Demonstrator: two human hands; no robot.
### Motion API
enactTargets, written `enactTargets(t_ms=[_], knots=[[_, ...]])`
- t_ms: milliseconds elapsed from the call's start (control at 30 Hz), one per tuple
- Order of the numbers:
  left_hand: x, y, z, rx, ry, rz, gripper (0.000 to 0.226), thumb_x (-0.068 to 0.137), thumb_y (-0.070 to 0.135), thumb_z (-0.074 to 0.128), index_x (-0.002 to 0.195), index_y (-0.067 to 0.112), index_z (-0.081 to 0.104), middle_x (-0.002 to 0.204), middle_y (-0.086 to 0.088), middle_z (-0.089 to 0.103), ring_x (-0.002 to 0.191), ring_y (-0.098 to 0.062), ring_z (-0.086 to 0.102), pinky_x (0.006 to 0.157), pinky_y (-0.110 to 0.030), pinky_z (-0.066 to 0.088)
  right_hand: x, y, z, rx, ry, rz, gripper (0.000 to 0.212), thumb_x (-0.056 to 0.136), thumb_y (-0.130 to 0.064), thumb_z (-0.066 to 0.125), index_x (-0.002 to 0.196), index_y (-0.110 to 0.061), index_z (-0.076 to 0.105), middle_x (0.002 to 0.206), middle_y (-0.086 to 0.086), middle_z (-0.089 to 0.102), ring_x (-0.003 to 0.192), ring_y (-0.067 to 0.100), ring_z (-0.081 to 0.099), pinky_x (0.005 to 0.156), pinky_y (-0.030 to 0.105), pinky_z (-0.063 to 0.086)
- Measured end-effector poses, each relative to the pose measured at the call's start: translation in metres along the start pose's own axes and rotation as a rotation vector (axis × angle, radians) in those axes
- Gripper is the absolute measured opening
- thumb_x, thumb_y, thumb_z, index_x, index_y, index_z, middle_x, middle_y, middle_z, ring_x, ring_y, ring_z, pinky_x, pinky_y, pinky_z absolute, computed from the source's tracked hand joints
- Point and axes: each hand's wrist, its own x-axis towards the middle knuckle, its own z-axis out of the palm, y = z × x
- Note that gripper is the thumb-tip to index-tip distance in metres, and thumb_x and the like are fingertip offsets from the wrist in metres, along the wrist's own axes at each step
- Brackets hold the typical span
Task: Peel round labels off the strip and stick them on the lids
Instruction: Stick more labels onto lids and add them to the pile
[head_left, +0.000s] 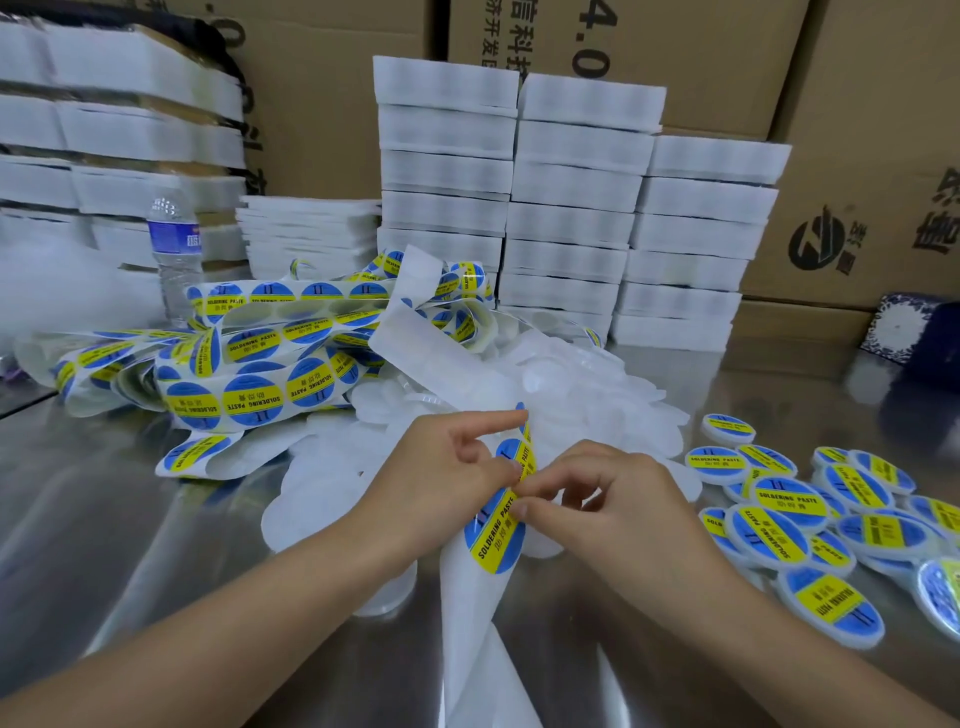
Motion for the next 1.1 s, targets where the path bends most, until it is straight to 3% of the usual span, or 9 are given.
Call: enactTargets(t_ms=[100,200,333,467,600,800,867,967,1100], knots=[[-0.001,0.003,0.001,0.020,-0.038,-0.026,0.035,0.083,0.007,0.063,0.101,0.037,0.070,0.071,-0.008,0.071,0.068,-0.020,0.068,0.076,-0.030,0.054,0.000,-0.001,-0.001,0.039,-0.032,0.029,0.016,0.071,-0.017,0.076,0.064,-0.030,0.073,0.069,-0.021,0.060,0.053,0.001,0.046,0.055,0.009,0.037],[-0.001,0.006,0.000,0.012,-0.131,-0.066,0.027,0.083,0.011,0.064,0.098,0.029,0.075,0.086,0.003,0.076,0.086,-0.009,0.071,0.085,-0.023,0.054,-0.004,-0.003,0.003,0.044,-0.093,0.008,0.019,0.071,-0.014,0.075,0.060,-0.029,0.071,0.069,-0.021,0.060,0.053,0.000,0.046,0.055,0.009,0.036],[0.000,0.007,-0.004,-0.034,-0.208,-0.072,0.027,0.084,0.006,0.063,0.089,0.027,0.078,0.083,0.009,0.076,0.082,0.000,0.069,0.075,-0.010,0.051,-0.012,-0.007,0.012,0.007,-0.195,-0.032,0.019,0.072,-0.013,0.074,0.061,-0.029,0.070,0.068,-0.022,0.058,0.056,-0.001,0.048,0.056,0.008,0.035],[0.001,0.008,-0.008,-0.033,-0.292,-0.084,0.037,0.087,0.001,0.057,0.083,0.031,0.078,0.084,0.009,0.076,0.083,-0.001,0.069,0.073,-0.010,0.051,-0.015,-0.011,0.017,-0.012,-0.235,-0.037,0.016,0.075,-0.021,0.073,0.064,-0.031,0.069,0.061,-0.015,0.051,0.054,0.000,0.047,0.054,0.009,0.034],[0.001,0.007,-0.007,-0.009,-0.352,-0.121,0.033,0.089,0.004,0.055,0.088,0.028,0.078,0.087,0.008,0.076,0.084,-0.001,0.069,0.071,-0.009,0.050,-0.018,-0.011,0.019,-0.041,-0.243,-0.097,0.012,0.075,-0.019,0.072,0.068,-0.028,0.069,0.049,-0.011,0.043,0.054,0.003,0.046,0.056,0.009,0.034],[0.002,0.002,-0.005,0.057,-0.297,-0.098,0.029,0.086,0.005,0.061,0.095,0.029,0.076,0.056,0.015,0.063,0.062,0.000,0.058,0.063,-0.009,0.046,-0.019,-0.010,0.018,-0.138,-0.204,-0.199,0.010,0.072,-0.018,0.069,0.073,-0.028,0.067,0.054,-0.011,0.044,0.056,0.007,0.045,0.056,0.015,0.034],[0.004,0.003,-0.007,0.067,-0.259,-0.100,0.033,0.083,0.000,0.059,0.093,0.025,0.078,0.065,0.013,0.069,0.071,-0.003,0.065,0.071,-0.012,0.051,-0.020,-0.011,0.017,-0.149,-0.206,-0.219,0.014,0.073,-0.019,0.069,0.077,-0.031,0.065,0.054,-0.012,0.044,0.057,0.006,0.046,0.055,0.014,0.032],[0.006,0.004,-0.009,0.058,-0.180,-0.128,0.034,0.080,-0.002,0.054,0.087,0.020,0.079,0.093,-0.006,0.075,0.094,-0.023,0.068,0.094,-0.031,0.052,-0.019,-0.012,0.014,-0.145,-0.200,-0.229,0.013,0.074,-0.019,0.069,0.078,-0.030,0.064,0.054,-0.010,0.044,0.056,0.006,0.045,0.054,0.013,0.032],[0.010,0.001,-0.010,0.062,-0.029,-0.149,0.031,0.078,0.004,0.054,0.076,0.021,0.080,0.095,-0.010,0.074,0.085,-0.020,0.066,0.093,-0.040,0.050,-0.018,-0.013,0.008,-0.175,-0.199,-0.258,0.010,0.074,-0.018,0.071,0.069,-0.026,0.066,0.054,-0.012,0.044,0.054,0.006,0.045,0.053,0.011,0.031]])
